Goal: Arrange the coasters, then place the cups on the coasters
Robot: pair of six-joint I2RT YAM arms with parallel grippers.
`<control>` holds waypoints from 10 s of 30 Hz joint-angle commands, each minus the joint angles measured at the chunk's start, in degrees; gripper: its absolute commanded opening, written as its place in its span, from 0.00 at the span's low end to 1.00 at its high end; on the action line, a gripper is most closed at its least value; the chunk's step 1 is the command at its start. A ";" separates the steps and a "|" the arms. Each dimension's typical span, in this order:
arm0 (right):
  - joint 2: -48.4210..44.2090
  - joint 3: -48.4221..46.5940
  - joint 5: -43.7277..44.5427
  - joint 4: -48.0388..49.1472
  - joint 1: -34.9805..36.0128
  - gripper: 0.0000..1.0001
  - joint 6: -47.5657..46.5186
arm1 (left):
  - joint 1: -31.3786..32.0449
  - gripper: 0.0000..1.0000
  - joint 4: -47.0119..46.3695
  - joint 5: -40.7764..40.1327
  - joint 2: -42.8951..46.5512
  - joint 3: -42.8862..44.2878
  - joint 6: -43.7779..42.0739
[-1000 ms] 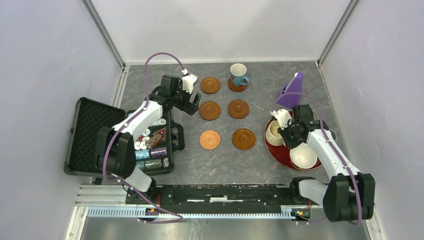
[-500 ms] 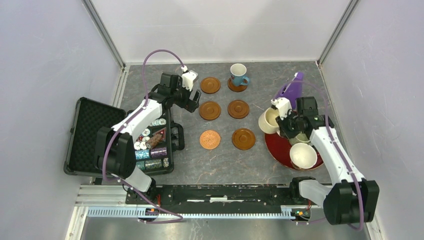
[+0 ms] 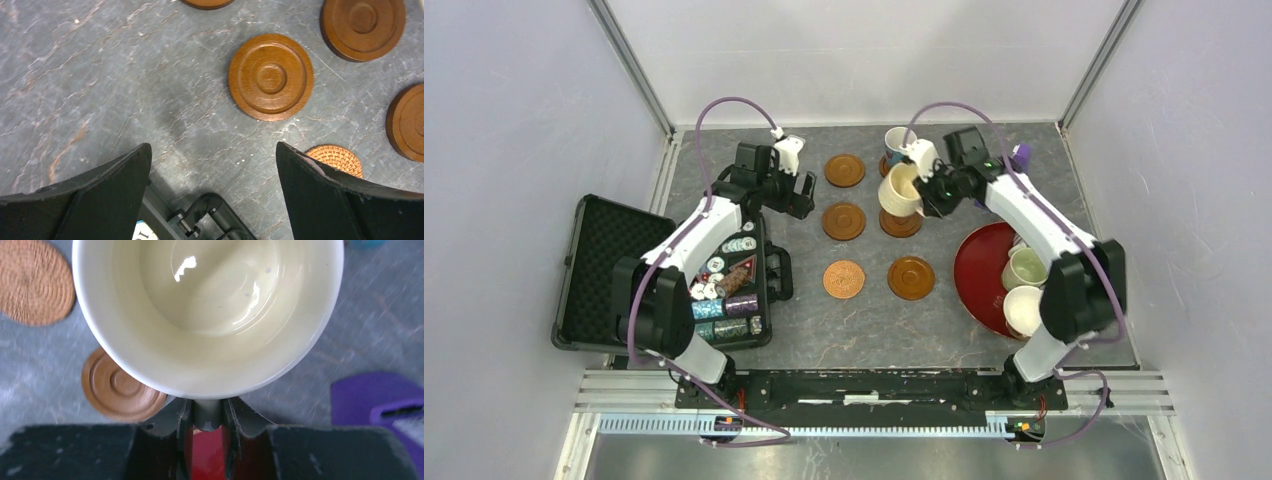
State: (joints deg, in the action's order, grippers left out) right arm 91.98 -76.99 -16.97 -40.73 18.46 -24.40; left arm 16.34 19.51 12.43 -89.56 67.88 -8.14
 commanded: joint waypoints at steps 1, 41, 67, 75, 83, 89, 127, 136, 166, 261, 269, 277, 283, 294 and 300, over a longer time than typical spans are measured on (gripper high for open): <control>9.05 -14.22 0.42 7.33 3.63 0.00 4.18 | -1.38 1.00 -0.34 -1.51 4.00 1.04 4.15; 39.87 -42.10 10.29 22.70 10.41 0.04 9.36 | -4.91 1.00 0.62 -2.83 7.54 -0.82 2.46; 42.05 -42.01 10.41 23.34 10.55 0.26 8.47 | -4.91 1.00 0.09 -3.07 6.55 -0.73 1.89; 42.40 -41.92 10.20 24.07 10.72 0.29 8.94 | -4.91 1.00 0.20 -3.01 6.38 -0.64 1.71; 43.05 -41.74 10.16 25.01 11.05 0.28 10.07 | -4.92 1.00 0.26 -3.13 6.35 -0.77 1.55; 43.19 -40.73 10.23 25.90 11.16 0.24 10.59 | -4.91 1.00 0.26 -3.20 6.39 -0.81 1.33; 16.75 -25.34 -3.16 15.61 8.68 0.92 5.12 | -5.00 1.00 0.12 1.62 6.76 -2.09 -2.80; 4.18 -22.02 -10.50 -10.27 -9.22 0.94 -8.69 | -3.94 1.00 -1.92 8.75 7.00 -5.24 -4.94; -1.67 -7.00 -4.19 -25.63 -47.02 0.75 -30.84 | 2.16 1.00 -2.61 11.12 3.58 -4.86 -6.24; -16.39 24.34 10.76 -4.05 -18.78 0.50 -2.52 | 2.36 1.00 -2.51 8.23 3.68 -5.40 -4.30; -15.86 23.54 14.75 -2.41 -17.15 0.56 -0.94 | 2.36 1.00 -2.63 7.97 3.12 -4.77 -4.20; -16.31 26.38 15.76 -2.36 -15.77 0.54 -0.03 | 2.48 1.00 -2.63 7.79 3.13 -5.03 -3.71; -15.52 27.15 16.26 -1.81 -15.30 0.55 0.41 | 2.62 1.00 -2.72 7.55 3.13 -5.21 -3.64; -11.49 26.63 14.37 1.44 -15.29 0.45 2.63 | 2.85 1.00 -2.91 7.04 3.56 -5.39 -3.40; -10.47 28.05 13.95 3.66 -15.30 0.44 4.50 | 2.86 1.00 -2.78 6.65 3.81 -5.39 -3.59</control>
State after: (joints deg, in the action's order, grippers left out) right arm 80.16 -50.61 -2.48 -40.82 3.31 -21.98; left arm 18.90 19.11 19.53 -86.39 62.26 -13.41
